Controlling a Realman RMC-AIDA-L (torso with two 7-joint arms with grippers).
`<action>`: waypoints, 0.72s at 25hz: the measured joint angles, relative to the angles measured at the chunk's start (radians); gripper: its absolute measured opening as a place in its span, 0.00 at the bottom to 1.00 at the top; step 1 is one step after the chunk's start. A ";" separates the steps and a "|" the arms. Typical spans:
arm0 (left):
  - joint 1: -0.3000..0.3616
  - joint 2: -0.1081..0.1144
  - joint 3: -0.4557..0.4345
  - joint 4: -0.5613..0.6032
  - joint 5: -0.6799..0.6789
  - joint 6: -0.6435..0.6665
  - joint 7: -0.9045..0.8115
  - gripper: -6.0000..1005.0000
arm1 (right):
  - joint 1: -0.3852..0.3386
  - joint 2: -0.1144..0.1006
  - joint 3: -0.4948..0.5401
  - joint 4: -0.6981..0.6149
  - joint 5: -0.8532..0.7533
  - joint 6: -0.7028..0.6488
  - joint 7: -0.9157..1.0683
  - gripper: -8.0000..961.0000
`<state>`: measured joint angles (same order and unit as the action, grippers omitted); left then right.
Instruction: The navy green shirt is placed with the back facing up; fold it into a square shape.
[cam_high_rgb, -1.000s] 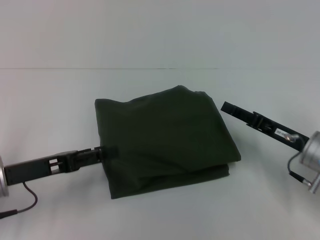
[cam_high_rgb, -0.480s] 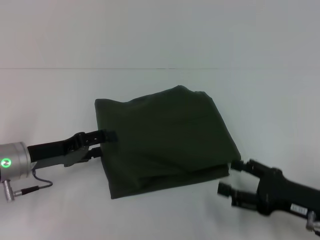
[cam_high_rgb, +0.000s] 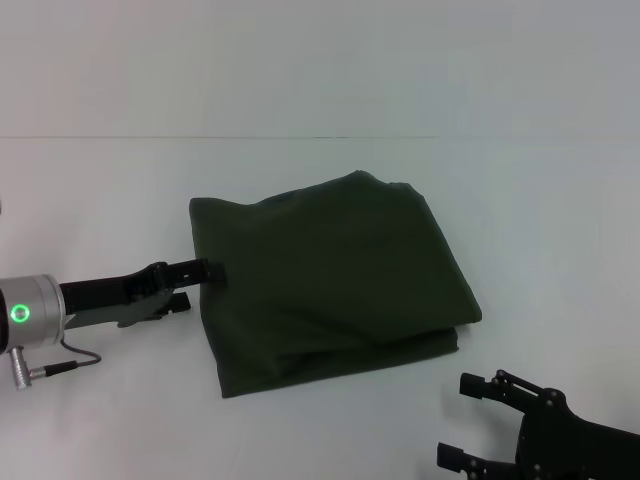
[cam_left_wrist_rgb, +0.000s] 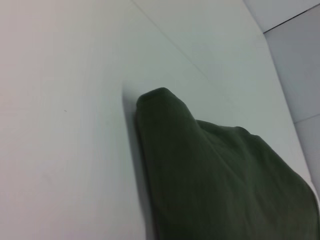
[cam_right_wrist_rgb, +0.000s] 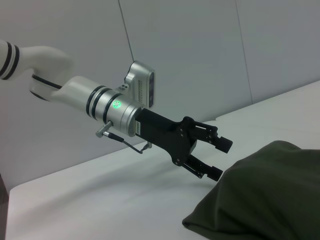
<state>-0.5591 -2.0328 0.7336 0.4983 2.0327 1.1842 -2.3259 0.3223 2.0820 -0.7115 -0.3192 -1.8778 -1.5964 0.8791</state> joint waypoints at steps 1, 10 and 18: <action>-0.002 0.000 0.000 0.000 0.004 -0.004 -0.001 0.89 | 0.000 -0.001 0.000 0.000 0.000 -0.001 0.000 0.98; -0.034 -0.013 0.040 -0.013 0.015 -0.047 -0.012 0.89 | 0.007 -0.003 -0.002 0.000 -0.001 -0.003 -0.001 0.98; -0.059 -0.018 0.052 -0.020 0.015 -0.035 -0.009 0.85 | 0.017 0.001 -0.001 0.000 -0.001 -0.004 -0.001 0.98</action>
<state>-0.6176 -2.0511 0.7859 0.4785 2.0480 1.1496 -2.3353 0.3390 2.0831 -0.7122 -0.3190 -1.8792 -1.6000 0.8777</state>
